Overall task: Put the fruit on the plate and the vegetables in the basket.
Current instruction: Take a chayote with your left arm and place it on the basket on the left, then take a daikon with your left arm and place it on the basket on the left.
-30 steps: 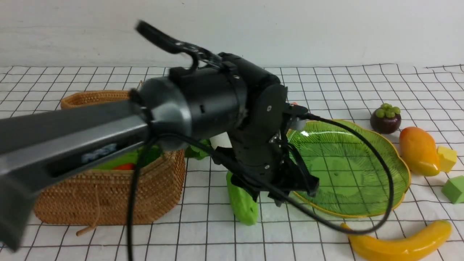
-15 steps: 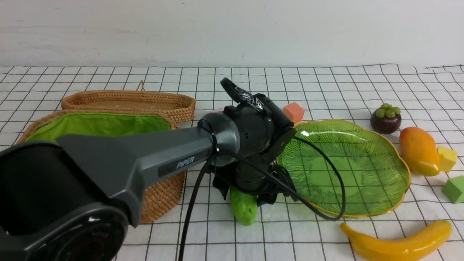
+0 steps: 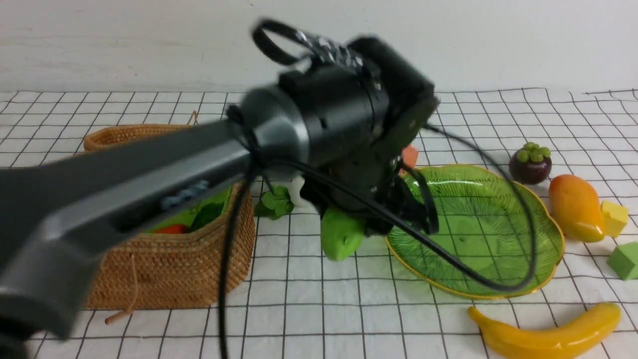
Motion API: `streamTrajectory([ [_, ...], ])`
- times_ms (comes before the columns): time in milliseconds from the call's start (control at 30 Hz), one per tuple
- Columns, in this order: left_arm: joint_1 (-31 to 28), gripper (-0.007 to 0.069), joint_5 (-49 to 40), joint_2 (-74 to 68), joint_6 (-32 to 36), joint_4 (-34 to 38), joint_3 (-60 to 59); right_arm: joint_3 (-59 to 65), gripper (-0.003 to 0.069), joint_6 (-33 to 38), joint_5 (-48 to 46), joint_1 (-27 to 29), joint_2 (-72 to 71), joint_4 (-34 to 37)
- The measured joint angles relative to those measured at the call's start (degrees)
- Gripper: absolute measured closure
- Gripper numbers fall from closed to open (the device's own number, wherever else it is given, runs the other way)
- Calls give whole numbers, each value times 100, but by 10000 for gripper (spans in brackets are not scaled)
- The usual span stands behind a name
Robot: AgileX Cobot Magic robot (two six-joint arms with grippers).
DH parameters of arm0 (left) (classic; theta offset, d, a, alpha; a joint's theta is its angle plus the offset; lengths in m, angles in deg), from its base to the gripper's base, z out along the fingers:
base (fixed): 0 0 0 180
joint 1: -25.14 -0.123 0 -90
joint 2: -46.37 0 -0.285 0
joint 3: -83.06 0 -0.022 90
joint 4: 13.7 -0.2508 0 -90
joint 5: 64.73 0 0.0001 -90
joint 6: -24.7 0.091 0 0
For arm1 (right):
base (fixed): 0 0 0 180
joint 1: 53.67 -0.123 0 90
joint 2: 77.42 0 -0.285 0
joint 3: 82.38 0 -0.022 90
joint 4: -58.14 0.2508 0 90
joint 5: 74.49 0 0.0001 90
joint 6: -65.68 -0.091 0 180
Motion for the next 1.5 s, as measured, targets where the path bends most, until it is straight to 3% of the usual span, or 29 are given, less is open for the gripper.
streamTrajectory([
  [133, -62, 180, -83, 826, 1098, 41, -29, 0, 497, 0, 0, 0, 0, -177],
  [267, -569, 180, -117, 1510, 2034, 61, -469, 0, 497, 0, 0, 0, 0, -288],
  [333, -1069, 180, -137, 1802, 2603, 132, -867, 0, 496, 0, 0, 0, 0, -302],
  [367, -1539, 180, -148, 1949, 3214, 254, -1198, 0, 495, 0, 0, 0, 0, -308],
  [400, -1602, 180, -148, 1961, 3299, 254, -1236, 0, 494, 0, 0, 0, 0, -308],
  [467, -2397, 180, -153, 1990, 4415, 583, -1680, 0, 491, 0, 0, 0, 0, -315],
  [567, -3035, 180, 28, 1828, 5242, 901, -1944, 0, 489, 0, 0, 0, 0, -315],
  [700, -3605, 180, 435, 1470, 5604, 1051, -2009, 0, 489, 0, 0, 0, 0, -322],
  [800, -3703, 180, 479, 1359, 5640, 1039, -2015, 0, 487, 0, 0, 0, 0, -339],
  [900, -3715, 118, 529, 1316, 5670, 1013, -2019, 0, 487, 0, 0, 0, 0, -339],
  [967, -3715, 11, 613, 1316, 5670, 1013, -2019, 0, 487, 0, 0, 0, 0, -365],
  [1100, -3715, -36, 626, 1316, 5647, 1013, -2019, 0, 487, 0, 0, 0, 0, -400],
  [1233, -3715, 32, 756, 1316, 4846, 1312, -2019, 0, 487, 0, 0, 0, 0, -428],
  [1333, -3452, 262, 912, 1388, 4225, 1861, -1969, 0, 487, 0, 0, 0, 0, -464],
  [1367, -3420, 277, 912, 1388, 4208, 1861, -1956, 0, 487, 0, 0, 0, 0, -464],
  [1400, -3081, 411, 906, 1361, 4080, 2060, -1746, 0, 485, 1, 0, 0, 0, -486],
  [1500, -2490, 543, 669, 1029, 4015, 2073, -1003, 0, 484, 1, 0, 0, 0, -506],
])
